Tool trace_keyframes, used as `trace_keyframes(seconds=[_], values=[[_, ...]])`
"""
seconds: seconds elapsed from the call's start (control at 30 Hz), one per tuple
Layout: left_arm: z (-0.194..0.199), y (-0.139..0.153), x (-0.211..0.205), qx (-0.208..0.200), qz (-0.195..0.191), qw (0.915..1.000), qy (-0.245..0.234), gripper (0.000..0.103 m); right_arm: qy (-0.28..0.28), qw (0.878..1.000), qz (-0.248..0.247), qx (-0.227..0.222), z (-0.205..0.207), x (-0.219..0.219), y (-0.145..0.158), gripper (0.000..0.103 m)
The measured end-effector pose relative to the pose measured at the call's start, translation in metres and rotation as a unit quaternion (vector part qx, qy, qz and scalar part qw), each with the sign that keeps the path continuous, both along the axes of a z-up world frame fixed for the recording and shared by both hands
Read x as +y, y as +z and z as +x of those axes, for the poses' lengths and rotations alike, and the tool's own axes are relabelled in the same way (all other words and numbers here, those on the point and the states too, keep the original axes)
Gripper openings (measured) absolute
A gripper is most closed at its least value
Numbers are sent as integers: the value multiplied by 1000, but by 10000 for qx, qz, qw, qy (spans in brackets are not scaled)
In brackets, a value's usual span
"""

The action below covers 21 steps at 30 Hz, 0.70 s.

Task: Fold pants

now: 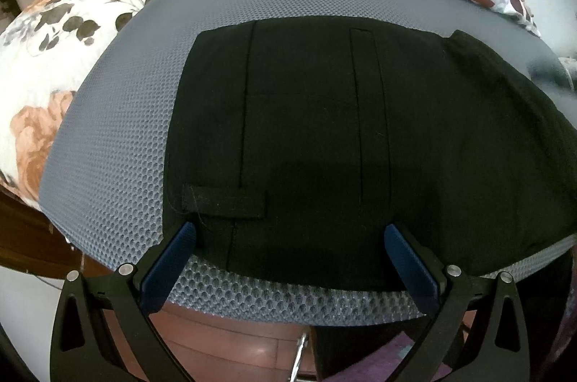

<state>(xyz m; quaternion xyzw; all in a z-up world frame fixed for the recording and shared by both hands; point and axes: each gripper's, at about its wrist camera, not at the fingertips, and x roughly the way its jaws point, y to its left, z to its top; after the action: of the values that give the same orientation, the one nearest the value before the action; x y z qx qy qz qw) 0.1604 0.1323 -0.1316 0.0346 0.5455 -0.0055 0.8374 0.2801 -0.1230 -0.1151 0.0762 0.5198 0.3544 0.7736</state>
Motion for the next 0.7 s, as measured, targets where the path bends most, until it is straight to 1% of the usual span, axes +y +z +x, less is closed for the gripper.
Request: trace_keyframes(seconds=[0.1,0.13,0.17,0.2,0.23,0.27,0.3,0.33,0.4,0.43,0.47,0.5,0.57,0.63,0.7], values=[[0,0,0,6,10,10000,-19,103,283,9982,-160,498,-55,2,-23,29],[0,0,0,10,21,10000,-30,103,346,9975,-226,571,-67,2,-28,29],[0,0,0,7,32,10000,-51,103,430,9974,-280,502,-92,1,-30,30],[0,0,0,14,28,10000,-71,103,454,9976,-235,473,-102,-1,-28,30],[-1,0,0,22,28,10000,-75,103,476,9963,-94,711,-119,-7,-28,30],[-1,0,0,27,32,10000,-77,103,455,9957,104,806,-131,-12,-23,30],[-1,0,0,29,39,10000,-83,103,446,9939,440,907,-145,-19,-19,29],[-1,1,0,30,36,10000,-82,103,333,9935,602,903,-155,-26,-16,30],[-1,1,0,31,42,10000,-84,103,-121,9920,747,1010,-169,-43,-18,30],[-1,1,0,27,41,10000,-84,103,-427,9892,908,1072,-173,-54,-21,30],[-1,1,0,23,42,10000,-87,103,-811,9861,993,1057,-175,-68,-24,30],[-1,0,0,17,43,9999,-94,103,-1060,9834,1028,1055,-175,-75,-26,30],[-2,0,0,18,44,9999,-97,103,-1793,9713,1220,976,-180,-104,-29,30],[-2,0,0,20,39,10000,-84,103,-2075,9683,1114,838,-177,-113,-26,31],[-2,0,0,19,43,9999,-91,103,-2268,9641,1044,902,-175,-122,-31,30]])
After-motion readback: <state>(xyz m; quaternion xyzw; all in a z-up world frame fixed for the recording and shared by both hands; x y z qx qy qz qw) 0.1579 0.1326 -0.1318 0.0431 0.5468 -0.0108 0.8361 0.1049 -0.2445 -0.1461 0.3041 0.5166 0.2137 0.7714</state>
